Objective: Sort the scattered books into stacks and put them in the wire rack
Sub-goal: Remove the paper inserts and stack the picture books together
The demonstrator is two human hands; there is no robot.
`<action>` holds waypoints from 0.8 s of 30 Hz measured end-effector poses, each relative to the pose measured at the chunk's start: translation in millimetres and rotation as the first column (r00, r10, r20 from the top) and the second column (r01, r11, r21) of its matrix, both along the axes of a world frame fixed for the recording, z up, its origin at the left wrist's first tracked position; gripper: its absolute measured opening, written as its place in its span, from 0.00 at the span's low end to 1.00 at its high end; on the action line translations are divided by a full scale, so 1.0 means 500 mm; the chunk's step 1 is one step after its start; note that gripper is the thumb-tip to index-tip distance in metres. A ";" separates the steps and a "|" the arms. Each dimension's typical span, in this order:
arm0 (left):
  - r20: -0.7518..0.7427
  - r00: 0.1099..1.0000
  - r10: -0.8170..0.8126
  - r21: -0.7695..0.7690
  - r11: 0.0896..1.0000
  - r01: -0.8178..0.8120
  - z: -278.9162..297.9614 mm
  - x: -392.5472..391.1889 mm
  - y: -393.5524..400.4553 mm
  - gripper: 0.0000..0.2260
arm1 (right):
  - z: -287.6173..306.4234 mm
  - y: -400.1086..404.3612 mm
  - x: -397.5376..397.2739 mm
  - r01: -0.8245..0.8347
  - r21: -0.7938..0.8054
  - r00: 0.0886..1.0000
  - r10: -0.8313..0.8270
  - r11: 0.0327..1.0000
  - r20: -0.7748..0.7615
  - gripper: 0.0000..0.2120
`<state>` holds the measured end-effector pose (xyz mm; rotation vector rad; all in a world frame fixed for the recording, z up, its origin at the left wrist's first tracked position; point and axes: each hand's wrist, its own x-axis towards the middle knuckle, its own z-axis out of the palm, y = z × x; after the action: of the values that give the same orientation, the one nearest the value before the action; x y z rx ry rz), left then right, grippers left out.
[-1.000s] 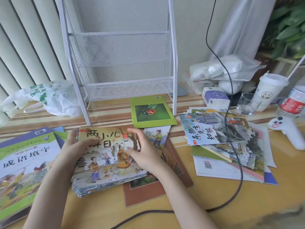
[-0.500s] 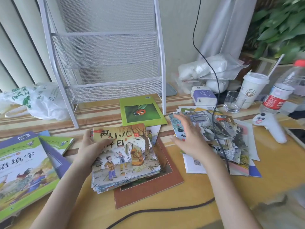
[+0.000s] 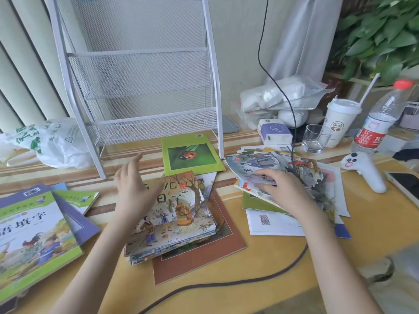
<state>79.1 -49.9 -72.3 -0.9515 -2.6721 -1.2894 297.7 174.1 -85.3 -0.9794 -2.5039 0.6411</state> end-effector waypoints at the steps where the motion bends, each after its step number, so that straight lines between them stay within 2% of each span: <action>1: -0.039 0.997 -0.069 0.034 0.997 0.071 0.013 0.015 0.020 0.30 | 0.002 -0.004 -0.005 0.027 0.079 0.999 -0.024 0.996 -0.044 0.13; 2: -0.039 0.988 -0.151 0.063 0.986 0.153 0.029 0.036 0.046 0.26 | 0.005 -0.008 -0.009 0.062 0.181 0.996 -0.049 0.982 -0.080 0.11; 3: 0.026 0.971 -0.237 0.083 0.969 0.234 0.041 0.055 0.073 0.21 | 0.009 -0.009 -0.013 0.096 0.263 0.993 -0.072 0.960 -0.097 0.12; 5: 0.310 0.871 -0.381 0.134 0.924 0.357 0.058 0.095 0.139 0.09 | 0.017 -0.007 -0.020 0.125 0.330 0.990 -0.093 0.936 -0.109 0.15; 7: 0.582 0.705 -0.406 0.115 0.899 0.423 0.052 0.126 0.207 0.08 | 0.025 -0.004 -0.023 0.119 0.315 0.988 -0.080 0.942 -0.134 0.16; 8: 0.641 0.659 -0.392 0.074 0.887 0.456 0.036 0.135 0.241 0.10 | 0.028 -0.004 -0.024 0.118 0.310 0.987 -0.078 0.943 -0.138 0.16; 9: 0.650 0.659 -0.379 0.020 0.875 0.484 0.024 0.145 0.265 0.12 | 0.031 -0.006 -0.024 0.110 0.306 0.989 -0.074 0.946 -0.126 0.16; 12: 0.526 0.769 -0.364 -0.101 0.871 0.481 -0.009 0.151 0.309 0.14 | 0.032 -0.006 -0.020 0.089 0.221 0.995 -0.075 0.971 -0.071 0.16; 14: 0.522 0.766 -0.375 -0.023 0.891 0.453 -0.024 0.144 0.317 0.12 | 0.034 0.002 -0.014 0.118 0.084 0.991 -0.112 0.989 -0.079 0.20; 16: 0.553 0.744 -0.375 0.054 0.907 0.417 -0.030 0.140 0.309 0.11 | 0.039 0.015 -0.005 0.158 0.016 0.983 -0.156 0.987 -0.100 0.23; 18: 0.528 0.759 -0.381 0.081 0.912 0.402 -0.049 0.132 0.310 0.09 | 0.041 0.024 0.004 0.187 0.086 0.982 -0.184 0.979 -0.046 0.23; 22: 0.378 0.829 -0.411 0.108 0.909 0.402 -0.064 0.119 0.307 0.14 | 0.022 0.020 0.013 0.211 0.236 0.961 -0.246 0.949 0.128 0.24; 24: 0.366 0.827 -0.427 0.155 0.904 0.398 -0.064 0.118 0.305 0.08 | 0.011 0.011 0.014 0.188 0.247 0.952 -0.237 0.951 0.191 0.23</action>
<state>138.2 102.4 -104.1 -1.4674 -2.7614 -1.8258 304.6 179.5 -79.8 -1.2685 -2.5337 0.1838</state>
